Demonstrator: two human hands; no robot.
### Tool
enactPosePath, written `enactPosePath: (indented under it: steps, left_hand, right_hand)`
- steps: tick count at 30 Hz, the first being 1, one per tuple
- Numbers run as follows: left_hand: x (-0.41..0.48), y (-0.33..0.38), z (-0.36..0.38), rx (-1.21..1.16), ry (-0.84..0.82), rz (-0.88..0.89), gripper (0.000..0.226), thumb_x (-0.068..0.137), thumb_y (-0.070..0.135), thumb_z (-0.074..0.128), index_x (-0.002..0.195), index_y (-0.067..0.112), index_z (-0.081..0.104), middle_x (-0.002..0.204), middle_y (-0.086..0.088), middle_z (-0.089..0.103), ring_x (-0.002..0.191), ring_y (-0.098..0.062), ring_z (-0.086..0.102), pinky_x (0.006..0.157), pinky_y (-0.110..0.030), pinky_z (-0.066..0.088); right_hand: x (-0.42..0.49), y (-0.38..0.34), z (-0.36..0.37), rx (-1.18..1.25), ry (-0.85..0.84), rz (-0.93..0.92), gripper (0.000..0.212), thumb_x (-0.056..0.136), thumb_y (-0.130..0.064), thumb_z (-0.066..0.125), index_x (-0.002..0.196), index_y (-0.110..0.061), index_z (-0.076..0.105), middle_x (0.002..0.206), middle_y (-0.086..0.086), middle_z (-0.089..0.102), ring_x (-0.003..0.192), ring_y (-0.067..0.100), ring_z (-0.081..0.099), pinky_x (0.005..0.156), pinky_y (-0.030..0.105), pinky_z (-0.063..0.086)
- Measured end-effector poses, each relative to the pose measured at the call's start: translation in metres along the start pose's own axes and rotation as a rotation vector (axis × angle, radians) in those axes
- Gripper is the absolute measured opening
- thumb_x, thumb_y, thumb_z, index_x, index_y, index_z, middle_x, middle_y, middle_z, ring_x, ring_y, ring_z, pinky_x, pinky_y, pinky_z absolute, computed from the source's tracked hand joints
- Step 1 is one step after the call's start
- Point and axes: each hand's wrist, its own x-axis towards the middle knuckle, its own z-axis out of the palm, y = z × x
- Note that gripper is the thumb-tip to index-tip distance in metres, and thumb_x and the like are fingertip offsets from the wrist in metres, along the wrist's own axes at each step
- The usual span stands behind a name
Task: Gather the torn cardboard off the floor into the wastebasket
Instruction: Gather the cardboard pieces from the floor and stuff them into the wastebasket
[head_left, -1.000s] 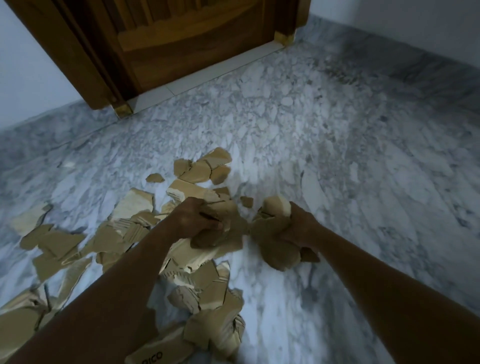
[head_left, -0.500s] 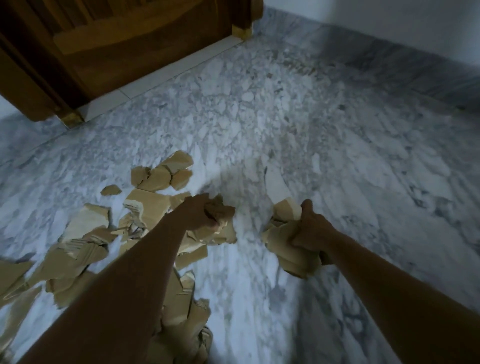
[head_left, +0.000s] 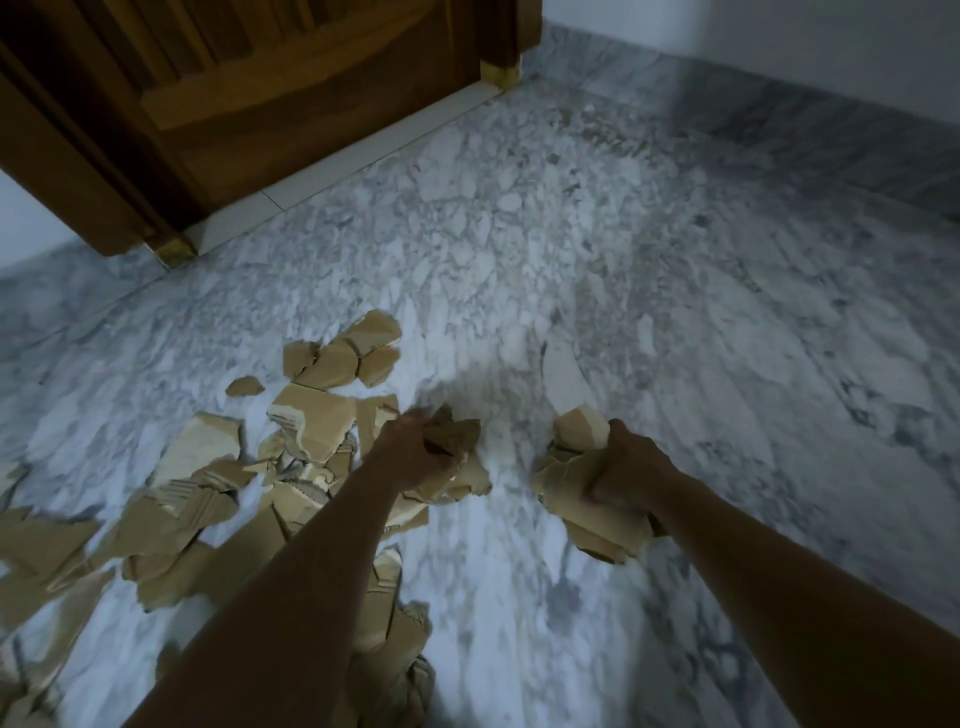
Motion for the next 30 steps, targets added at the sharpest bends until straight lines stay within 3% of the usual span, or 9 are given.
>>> enactPosePath:
  steps: [6, 11, 14, 16, 19, 22, 25, 27, 30]
  left_hand:
    - [-0.010, 0.002, 0.005, 0.054, 0.005, 0.129, 0.050, 0.065, 0.045, 0.076, 0.105, 0.016, 0.070, 0.100, 0.002, 0.057, 0.119, -0.015, 0.045, 0.120, -0.037, 0.019]
    - [-0.023, -0.010, 0.010, 0.069, -0.062, 0.299, 0.041, 0.068, 0.039, 0.076, 0.104, 0.022, 0.069, 0.101, 0.023, 0.050, 0.132, -0.009, 0.031, 0.121, -0.045, 0.000]
    - [-0.023, -0.014, 0.009, -0.027, -0.063, 0.277, 0.044, 0.058, 0.042, 0.068, 0.099, 0.024, 0.066, 0.091, 0.030, 0.050, 0.114, 0.018, 0.025, 0.121, -0.047, -0.007]
    - [-0.021, -0.016, 0.008, -0.099, -0.074, 0.226, 0.045, 0.056, 0.040, 0.072, 0.098, 0.026, 0.065, 0.095, 0.026, 0.054, 0.117, 0.019, 0.024, 0.122, -0.038, -0.007]
    - [-0.014, -0.020, 0.010, -0.060, -0.085, 0.138, 0.063, 0.064, 0.028, 0.085, 0.122, 0.023, 0.062, 0.132, 0.006, 0.044, 0.133, -0.010, 0.036, 0.108, -0.014, 0.020]
    - [-0.012, -0.019, 0.011, -0.031, -0.112, 0.065, 0.084, 0.066, 0.030, 0.086, 0.138, 0.014, 0.046, 0.141, -0.003, 0.041, 0.124, -0.024, 0.051, 0.093, -0.025, 0.039]
    - [-0.016, -0.015, 0.010, 0.016, -0.112, 0.059, 0.090, 0.060, 0.046, 0.079, 0.139, 0.018, 0.045, 0.148, -0.005, 0.036, 0.133, -0.024, 0.044, 0.102, -0.032, 0.041]
    - [-0.019, -0.012, 0.010, -0.011, -0.076, 0.051, 0.080, 0.057, 0.046, 0.075, 0.130, 0.022, 0.054, 0.141, -0.005, 0.046, 0.132, -0.021, 0.045, 0.106, -0.033, 0.040]
    - [-0.027, -0.005, 0.004, -0.117, 0.079, -0.028, 0.045, 0.069, 0.025, 0.082, 0.111, 0.017, 0.069, 0.099, 0.001, 0.069, 0.096, -0.015, 0.063, 0.079, -0.020, 0.045]
  right_hand:
    - [0.001, 0.000, 0.002, -0.012, 0.013, 0.000, 0.088, 0.068, -0.030, 0.085, 0.137, -0.018, 0.032, 0.126, 0.011, 0.054, 0.113, 0.033, 0.057, 0.081, 0.036, 0.045]
    - [0.000, -0.003, 0.000, -0.035, -0.003, 0.016, 0.085, 0.070, -0.031, 0.084, 0.137, -0.017, 0.033, 0.126, 0.012, 0.054, 0.114, 0.034, 0.057, 0.089, 0.041, 0.051]
    - [0.001, -0.004, 0.002, -0.035, 0.011, 0.015, 0.084, 0.071, -0.029, 0.083, 0.138, -0.018, 0.032, 0.128, 0.013, 0.054, 0.115, 0.035, 0.057, 0.090, 0.042, 0.050]
    - [0.003, -0.003, 0.003, -0.030, 0.006, 0.022, 0.086, 0.071, -0.030, 0.084, 0.139, -0.018, 0.032, 0.129, 0.013, 0.053, 0.117, 0.035, 0.056, 0.092, 0.043, 0.050]
    - [0.006, -0.002, 0.001, -0.036, -0.013, 0.026, 0.089, 0.071, -0.031, 0.084, 0.141, -0.017, 0.031, 0.133, 0.015, 0.051, 0.121, 0.037, 0.054, 0.094, 0.043, 0.048]
    - [0.007, -0.001, 0.001, -0.024, -0.021, 0.036, 0.092, 0.070, -0.031, 0.086, 0.142, -0.017, 0.031, 0.134, 0.015, 0.051, 0.123, 0.038, 0.053, 0.096, 0.044, 0.048]
    - [0.008, 0.001, 0.003, -0.022, -0.007, 0.032, 0.087, 0.072, -0.028, 0.084, 0.140, -0.017, 0.031, 0.132, 0.015, 0.051, 0.121, 0.038, 0.053, 0.094, 0.043, 0.048]
    - [0.006, 0.000, 0.006, -0.011, 0.013, 0.024, 0.082, 0.073, -0.026, 0.082, 0.138, -0.018, 0.032, 0.131, 0.014, 0.051, 0.120, 0.037, 0.054, 0.092, 0.042, 0.048]
    - [-0.003, -0.001, 0.010, 0.005, 0.078, -0.009, 0.077, 0.078, -0.023, 0.077, 0.139, -0.018, 0.031, 0.129, 0.013, 0.048, 0.118, 0.037, 0.054, 0.091, 0.040, 0.047]
